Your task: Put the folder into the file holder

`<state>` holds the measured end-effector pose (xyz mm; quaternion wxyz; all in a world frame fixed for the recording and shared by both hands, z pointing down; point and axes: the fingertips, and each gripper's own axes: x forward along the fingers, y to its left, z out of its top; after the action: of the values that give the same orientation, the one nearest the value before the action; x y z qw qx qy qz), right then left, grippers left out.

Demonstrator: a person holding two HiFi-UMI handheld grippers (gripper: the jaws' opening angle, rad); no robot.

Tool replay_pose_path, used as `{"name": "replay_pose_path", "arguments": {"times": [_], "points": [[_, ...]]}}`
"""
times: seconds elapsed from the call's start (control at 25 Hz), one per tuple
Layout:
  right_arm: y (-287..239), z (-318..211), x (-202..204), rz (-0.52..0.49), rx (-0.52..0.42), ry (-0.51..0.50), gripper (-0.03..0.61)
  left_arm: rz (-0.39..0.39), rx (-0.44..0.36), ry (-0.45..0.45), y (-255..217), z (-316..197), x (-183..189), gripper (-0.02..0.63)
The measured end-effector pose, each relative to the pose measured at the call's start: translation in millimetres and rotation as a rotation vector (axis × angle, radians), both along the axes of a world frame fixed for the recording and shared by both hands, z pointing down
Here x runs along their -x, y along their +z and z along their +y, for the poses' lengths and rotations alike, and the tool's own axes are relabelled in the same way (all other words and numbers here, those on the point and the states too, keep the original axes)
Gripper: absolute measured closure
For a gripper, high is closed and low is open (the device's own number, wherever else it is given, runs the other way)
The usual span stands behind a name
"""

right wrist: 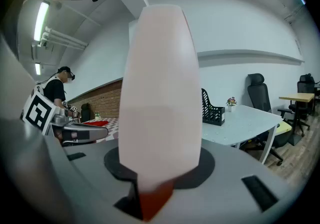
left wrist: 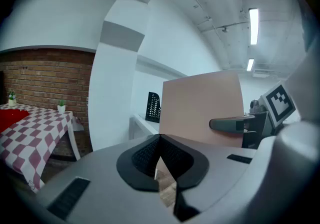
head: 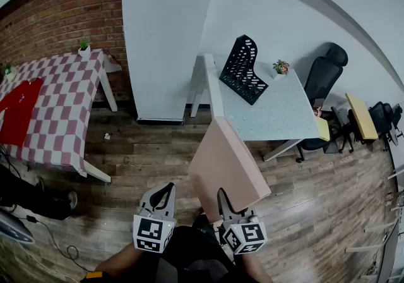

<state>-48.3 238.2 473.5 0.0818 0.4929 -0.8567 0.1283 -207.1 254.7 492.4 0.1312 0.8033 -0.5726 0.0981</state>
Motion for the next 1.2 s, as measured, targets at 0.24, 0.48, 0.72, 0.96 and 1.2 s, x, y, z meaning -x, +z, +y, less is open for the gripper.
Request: {"name": "replay_pose_path", "arguments": {"times": [0.24,0.48,0.72,0.96,1.2], "points": [[-3.7,1.8,-6.4,-0.006,-0.012,0.008,0.436,0.000,-0.009,0.006,-0.7,1.3,-5.2,0.605],[-3.9,-2.4,-20.3,-0.014,-0.017,0.022,0.434,-0.009,-0.003,0.014,0.4,-3.4,-16.9,0.604],[-3.3,-12.3,-40.1,-0.075,0.004,0.035,0.431,-0.013,0.003,0.030,0.4,-16.0,-34.4,0.605],[-7.7,-32.2,-73.5,-0.096,0.012,0.082,0.430,-0.005,0.012,0.064,-0.1,-38.7,-62.7,0.605],[-17.3,-62.1,-115.3,-0.090,-0.013,0.123,0.430,0.007,0.032,0.112,3.2,-77.3,-103.4,0.605]]}}
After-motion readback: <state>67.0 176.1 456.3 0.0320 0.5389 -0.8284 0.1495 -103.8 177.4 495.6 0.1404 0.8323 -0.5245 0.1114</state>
